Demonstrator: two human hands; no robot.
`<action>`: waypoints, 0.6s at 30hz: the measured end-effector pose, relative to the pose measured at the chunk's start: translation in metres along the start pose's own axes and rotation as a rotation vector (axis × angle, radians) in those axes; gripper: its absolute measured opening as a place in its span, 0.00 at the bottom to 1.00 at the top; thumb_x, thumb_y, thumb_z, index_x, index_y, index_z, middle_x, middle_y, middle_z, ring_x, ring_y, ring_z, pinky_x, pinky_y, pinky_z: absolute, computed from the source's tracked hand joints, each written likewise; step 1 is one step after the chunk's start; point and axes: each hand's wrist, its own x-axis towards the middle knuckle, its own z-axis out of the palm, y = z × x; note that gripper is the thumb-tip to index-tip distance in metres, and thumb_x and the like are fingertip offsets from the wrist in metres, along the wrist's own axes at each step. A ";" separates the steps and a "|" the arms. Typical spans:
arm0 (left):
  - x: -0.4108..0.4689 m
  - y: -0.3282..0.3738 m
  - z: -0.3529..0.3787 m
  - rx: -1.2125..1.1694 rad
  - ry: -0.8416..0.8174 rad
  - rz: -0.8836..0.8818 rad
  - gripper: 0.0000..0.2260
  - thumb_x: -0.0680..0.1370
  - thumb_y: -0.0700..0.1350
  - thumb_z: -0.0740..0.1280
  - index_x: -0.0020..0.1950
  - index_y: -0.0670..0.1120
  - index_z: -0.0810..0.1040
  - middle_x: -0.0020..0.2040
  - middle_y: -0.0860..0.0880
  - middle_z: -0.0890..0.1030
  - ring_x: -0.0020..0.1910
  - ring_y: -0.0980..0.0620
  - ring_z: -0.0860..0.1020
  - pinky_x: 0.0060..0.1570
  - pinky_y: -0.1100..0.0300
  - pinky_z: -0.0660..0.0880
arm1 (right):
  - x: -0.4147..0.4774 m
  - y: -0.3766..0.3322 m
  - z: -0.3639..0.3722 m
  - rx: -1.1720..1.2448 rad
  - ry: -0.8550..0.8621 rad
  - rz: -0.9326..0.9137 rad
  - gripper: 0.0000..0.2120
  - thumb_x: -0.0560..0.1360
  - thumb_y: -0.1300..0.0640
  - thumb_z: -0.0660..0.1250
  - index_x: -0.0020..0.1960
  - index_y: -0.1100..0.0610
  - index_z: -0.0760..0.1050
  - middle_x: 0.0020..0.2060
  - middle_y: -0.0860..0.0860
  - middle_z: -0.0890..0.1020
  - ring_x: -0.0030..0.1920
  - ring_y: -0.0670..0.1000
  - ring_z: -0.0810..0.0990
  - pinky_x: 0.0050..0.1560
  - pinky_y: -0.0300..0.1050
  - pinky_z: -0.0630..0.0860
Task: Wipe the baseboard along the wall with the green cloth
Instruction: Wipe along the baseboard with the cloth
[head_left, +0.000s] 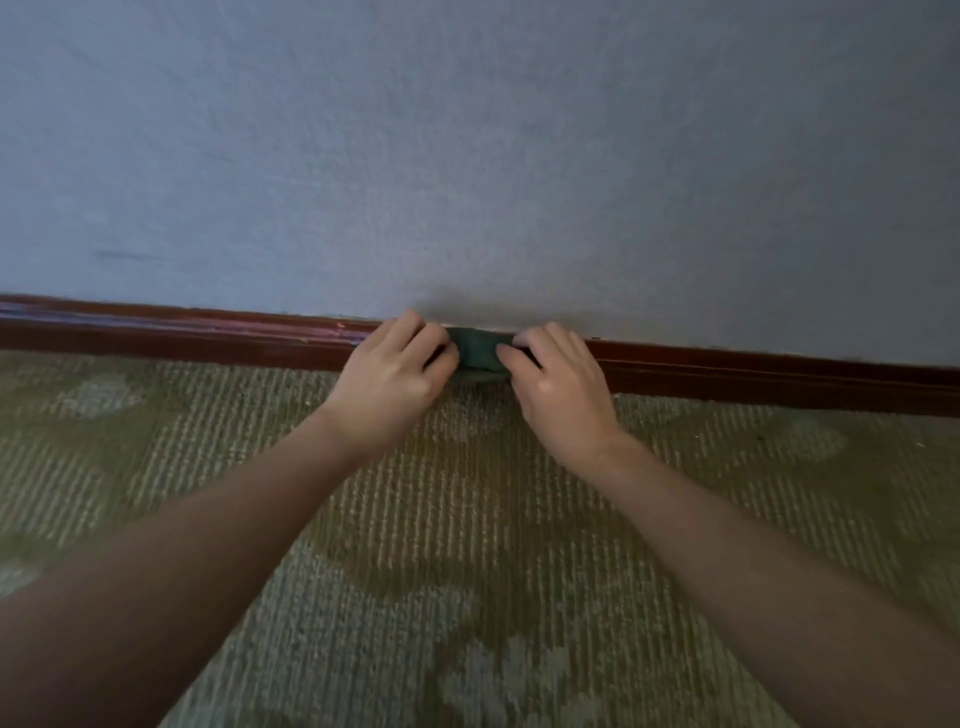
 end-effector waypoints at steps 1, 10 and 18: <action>0.001 -0.003 0.003 0.004 0.011 0.011 0.06 0.73 0.31 0.65 0.39 0.34 0.80 0.36 0.38 0.79 0.34 0.42 0.77 0.32 0.53 0.74 | 0.003 -0.004 0.002 -0.002 0.003 0.017 0.11 0.61 0.75 0.73 0.42 0.68 0.79 0.35 0.60 0.78 0.36 0.58 0.77 0.33 0.46 0.71; -0.019 -0.022 0.007 -0.096 0.092 -0.084 0.03 0.66 0.29 0.72 0.38 0.34 0.80 0.35 0.39 0.79 0.32 0.42 0.77 0.30 0.55 0.73 | 0.014 -0.028 0.014 -0.026 -0.027 0.095 0.15 0.58 0.78 0.72 0.43 0.70 0.79 0.36 0.62 0.78 0.36 0.59 0.78 0.32 0.47 0.74; -0.014 -0.018 0.018 -0.136 0.148 -0.042 0.04 0.66 0.30 0.73 0.37 0.35 0.81 0.35 0.40 0.79 0.33 0.44 0.77 0.32 0.55 0.72 | 0.006 -0.030 0.021 0.008 0.072 0.216 0.14 0.60 0.81 0.68 0.44 0.71 0.78 0.39 0.64 0.78 0.40 0.63 0.78 0.37 0.51 0.77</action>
